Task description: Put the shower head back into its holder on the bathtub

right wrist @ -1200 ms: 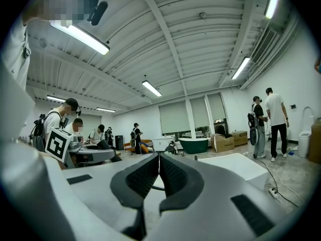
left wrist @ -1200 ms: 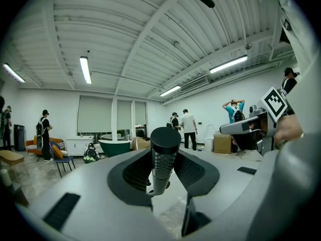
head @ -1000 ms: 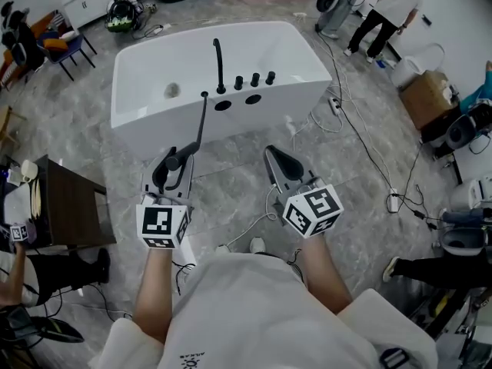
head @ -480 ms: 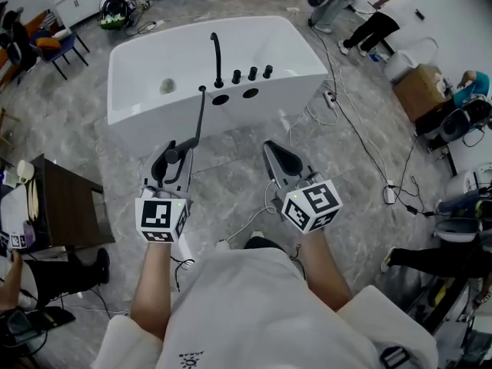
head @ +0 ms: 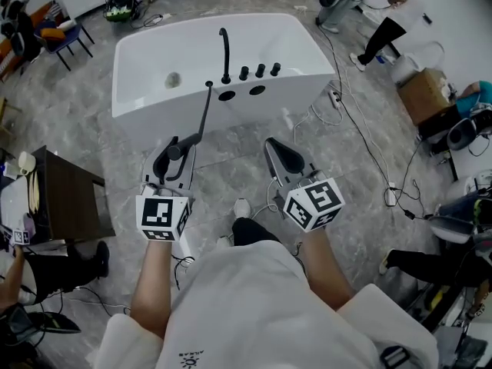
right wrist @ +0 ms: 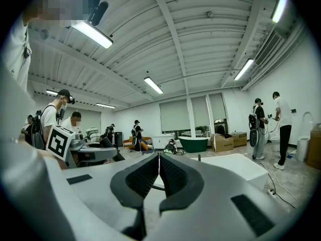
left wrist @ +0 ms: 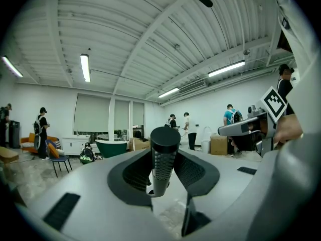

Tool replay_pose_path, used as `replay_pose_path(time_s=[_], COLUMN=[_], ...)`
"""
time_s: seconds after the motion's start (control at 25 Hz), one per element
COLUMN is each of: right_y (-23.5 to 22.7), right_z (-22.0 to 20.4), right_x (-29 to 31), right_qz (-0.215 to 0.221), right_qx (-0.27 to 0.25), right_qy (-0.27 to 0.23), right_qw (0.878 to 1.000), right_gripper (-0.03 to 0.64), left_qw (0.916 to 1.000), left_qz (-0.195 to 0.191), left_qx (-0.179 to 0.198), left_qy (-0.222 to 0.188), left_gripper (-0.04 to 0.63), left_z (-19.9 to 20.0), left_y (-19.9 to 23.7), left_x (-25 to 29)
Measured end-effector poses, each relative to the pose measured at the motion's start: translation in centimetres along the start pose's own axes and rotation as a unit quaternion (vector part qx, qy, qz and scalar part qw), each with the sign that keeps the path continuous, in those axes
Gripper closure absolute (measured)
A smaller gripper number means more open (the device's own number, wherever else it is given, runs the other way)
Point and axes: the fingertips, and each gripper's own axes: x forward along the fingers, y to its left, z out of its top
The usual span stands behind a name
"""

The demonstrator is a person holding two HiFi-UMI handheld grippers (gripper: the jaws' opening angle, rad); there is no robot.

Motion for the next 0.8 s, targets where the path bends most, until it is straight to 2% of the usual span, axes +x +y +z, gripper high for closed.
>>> replay_pose_path(time_s=[0.36, 0.8], right_y=[-1.2, -4.4], right_z=[-0.7, -0.3], right_x=[2.5, 9.3], right_qz=[0.015, 0.045], right_qx=[0.001, -0.002], right_qy=[0.006, 0.008], right_qw=[1.000, 0.999], right_gripper=[0.600, 0.598], left_qw=[0.9999, 0.9996], left_qz=[0.002, 0.002], left_qx=[-0.004, 0.004], left_qy=[-0.014, -0.028], left_gripper=[0.449, 0.450], left_z=[0.6, 3.0], left_y=[0.8, 3.3], left_x=[1.4, 6.9])
